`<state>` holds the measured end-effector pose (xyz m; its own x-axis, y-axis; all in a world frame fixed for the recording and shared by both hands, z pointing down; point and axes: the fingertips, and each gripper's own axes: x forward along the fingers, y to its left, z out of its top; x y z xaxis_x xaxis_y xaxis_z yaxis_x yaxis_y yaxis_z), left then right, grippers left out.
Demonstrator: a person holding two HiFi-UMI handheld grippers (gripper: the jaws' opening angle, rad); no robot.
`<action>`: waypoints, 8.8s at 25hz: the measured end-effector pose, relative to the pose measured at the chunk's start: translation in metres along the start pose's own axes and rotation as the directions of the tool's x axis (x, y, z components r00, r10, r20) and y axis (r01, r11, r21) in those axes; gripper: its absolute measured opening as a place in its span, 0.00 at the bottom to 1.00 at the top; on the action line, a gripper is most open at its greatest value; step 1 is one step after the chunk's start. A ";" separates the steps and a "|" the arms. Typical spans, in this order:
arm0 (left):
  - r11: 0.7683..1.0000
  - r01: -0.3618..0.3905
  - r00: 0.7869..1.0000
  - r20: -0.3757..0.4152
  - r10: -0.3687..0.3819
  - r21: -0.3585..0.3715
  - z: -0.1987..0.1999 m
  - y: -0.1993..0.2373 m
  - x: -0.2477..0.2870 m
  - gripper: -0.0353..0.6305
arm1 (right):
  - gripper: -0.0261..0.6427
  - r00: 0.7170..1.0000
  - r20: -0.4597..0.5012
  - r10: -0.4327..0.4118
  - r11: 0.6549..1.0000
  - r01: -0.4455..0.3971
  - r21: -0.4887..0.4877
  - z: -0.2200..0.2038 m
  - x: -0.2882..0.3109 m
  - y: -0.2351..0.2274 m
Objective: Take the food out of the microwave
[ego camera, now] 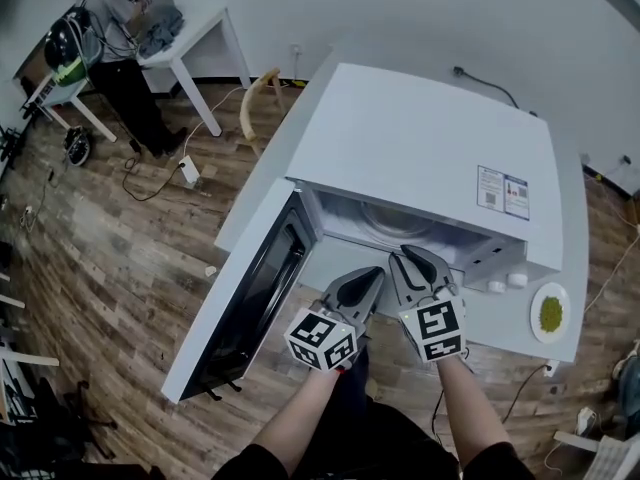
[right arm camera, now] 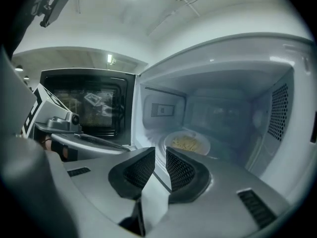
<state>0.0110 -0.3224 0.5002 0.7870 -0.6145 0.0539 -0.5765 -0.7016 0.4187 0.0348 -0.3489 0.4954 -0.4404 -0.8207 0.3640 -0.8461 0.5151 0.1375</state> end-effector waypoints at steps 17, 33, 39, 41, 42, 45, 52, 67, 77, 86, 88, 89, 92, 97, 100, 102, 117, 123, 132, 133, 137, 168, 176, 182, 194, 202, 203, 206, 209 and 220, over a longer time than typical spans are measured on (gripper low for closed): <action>0.998 -0.045 0.999 -0.012 0.044 -0.042 0.000 0.036 0.010 0.08 | 0.13 0.993 -0.098 -0.066 0.971 0.041 -0.234 -0.005 0.052 -0.022; 0.995 -0.069 0.998 -0.008 0.069 -0.078 0.003 0.049 0.017 0.08 | 0.16 0.985 -0.171 -0.031 0.940 -0.030 -0.340 -0.011 0.065 -0.017; 0.988 -0.065 0.998 0.002 0.066 -0.138 0.007 0.045 0.022 0.08 | 0.15 0.991 -0.130 -0.015 0.941 -0.029 -0.336 -0.008 0.048 -0.009; 0.988 -0.063 0.998 0.008 0.065 -0.142 0.008 0.043 0.023 0.08 | 0.15 0.992 -0.124 -0.006 0.944 -0.035 -0.328 -0.009 0.041 -0.006; 0.988 -0.063 0.998 0.008 0.065 -0.143 0.008 0.041 0.023 0.08 | 0.15 0.992 -0.123 -0.001 0.945 -0.039 -0.326 -0.011 0.037 -0.004; 0.986 -0.060 0.998 0.010 0.063 -0.155 0.006 0.038 0.021 0.08 | 0.15 0.992 -0.126 0.012 0.943 -0.053 -0.328 -0.016 0.026 0.003; 0.980 -0.060 0.998 0.016 0.064 -0.189 0.002 0.032 0.014 0.08 | 0.15 0.992 -0.124 0.033 0.948 -0.070 -0.311 -0.022 0.008 0.018; 0.977 -0.066 0.997 0.020 0.071 -0.203 0.000 0.028 0.002 0.08 | 0.22 0.999 -0.032 -0.006 0.981 0.012 0.193 -0.030 -0.026 0.006; 0.981 -0.060 0.998 0.008 0.063 -0.186 -0.001 0.022 0.002 0.08 | 0.27 0.997 0.078 0.008 0.575 -0.069 0.815 -0.036 -0.025 -0.007; 0.980 -0.055 0.998 -0.003 0.056 -0.193 -0.001 0.025 -0.002 0.08 | 0.30 0.989 0.144 -0.045 0.157 -0.135 0.978 -0.041 -0.007 -0.020; 0.979 -0.054 0.999 -0.006 0.054 -0.194 -0.001 0.024 -0.002 0.08 | 0.30 0.989 0.143 -0.045 0.135 -0.135 0.982 -0.041 -0.004 -0.020; 0.979 -0.053 0.999 -0.008 0.052 -0.196 -0.001 0.024 -0.002 0.08 | 0.29 0.989 0.139 -0.045 0.128 -0.132 0.983 -0.041 -0.003 -0.020; 0.978 -0.046 0.999 -0.014 0.044 -0.204 -0.001 0.023 -0.002 0.08 | 0.18 0.991 0.127 -0.050 0.115 -0.120 0.986 -0.042 -0.001 -0.020; 0.974 -0.037 0.999 -0.017 0.034 -0.222 -0.001 0.023 -0.001 0.08 | 0.14 0.985 0.165 -0.051 0.086 -0.160 0.983 -0.039 -0.001 -0.018; 0.966 -0.026 1.000 -0.018 0.022 -0.257 -0.005 0.019 -0.001 0.12 | 0.14 0.982 0.181 -0.049 0.066 -0.177 0.982 -0.041 -0.007 -0.013; 0.961 -0.011 1.000 -0.019 0.006 -0.277 -0.005 0.016 0.002 0.21 | 0.14 0.983 0.179 -0.049 0.057 -0.177 0.983 -0.042 -0.011 -0.012; 0.886 0.062 0.998 0.011 -0.064 -0.459 -0.014 0.003 -0.002 0.27 | 0.14 0.977 0.211 -0.024 0.101 -0.207 0.973 -0.045 -0.029 -0.003; 0.863 0.047 0.999 0.013 -0.047 -0.502 -0.019 0.006 -0.006 0.27 | 0.14 0.969 0.246 0.026 0.106 -0.247 0.963 -0.039 -0.033 0.013; 0.809 0.060 0.998 0.032 -0.051 -0.584 -0.025 0.005 -0.012 0.19 | 0.14 0.968 0.250 0.028 0.114 -0.251 0.961 -0.043 -0.036 0.015; 0.805 0.063 0.998 0.033 -0.053 -0.589 -0.025 0.005 -0.012 0.19 | 0.14 0.969 0.247 0.024 0.114 -0.248 0.962 -0.044 -0.035 0.014; 0.797 0.064 0.998 0.031 -0.056 -0.600 -0.026 0.005 -0.014 0.18 | 0.14 0.973 0.230 0.017 0.104 -0.230 0.968 -0.047 -0.029 0.010; 0.844 0.063 0.998 0.021 -0.061 -0.533 -0.019 0.007 -0.016 0.21 | 0.13 0.961 0.275 -0.021 -0.047 -0.276 0.960 -0.052 -0.030 0.005; 0.848 0.091 0.995 0.014 -0.097 -0.522 -0.018 -0.007 -0.020 0.21 | 0.13 0.958 0.286 -0.026 -0.044 -0.287 0.957 -0.049 -0.048 0.008; 0.859 0.099 0.993 -0.003 -0.116 -0.503 -0.016 -0.023 -0.031 0.21 | 0.13 0.957 0.290 -0.023 -0.031 -0.291 0.956 -0.044 -0.064 0.016; 0.874 0.092 0.993 -0.019 -0.115 -0.476 -0.011 -0.058 -0.065 0.22 | 0.13 0.955 0.297 -0.018 -0.022 -0.297 0.955 -0.036 -0.104 0.042; 0.876 0.078 0.996 -0.002 -0.090 -0.475 -0.014 -0.083 -0.100 0.22 | 0.13 0.947 0.320 -0.002 -0.022 -0.320 0.947 -0.032 -0.134 0.070; 0.877 0.076 0.996 -0.002 -0.088 -0.475 -0.015 -0.086 -0.103 0.22 | 0.13 0.947 0.321 0.001 -0.024 -0.321 0.947 -0.032 -0.137 0.073; 0.874 0.067 0.997 -0.004 -0.079 -0.481 -0.018 -0.093 -0.114 0.22 | 0.13 0.948 0.319 0.011 -0.029 -0.318 0.947 -0.033 -0.146 0.082; 0.875 0.063 0.997 -0.003 -0.074 -0.480 -0.018 -0.097 -0.122 0.22 | 0.13 0.946 0.322 0.017 -0.028 -0.322 0.946 -0.033 -0.151 0.089; 0.885 0.060 0.997 -0.015 -0.075 -0.462 -0.016 -0.122 -0.165 0.22 | 0.13 0.943 0.333 0.006 -0.035 -0.333 0.942 -0.026 -0.183 0.127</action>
<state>-0.0453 -0.1295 0.4546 0.8315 -0.5544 0.0360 -0.3617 -0.4910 0.7925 0.0160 -0.1270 0.4704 -0.5204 -0.8531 0.0370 -0.1067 0.0220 -0.9940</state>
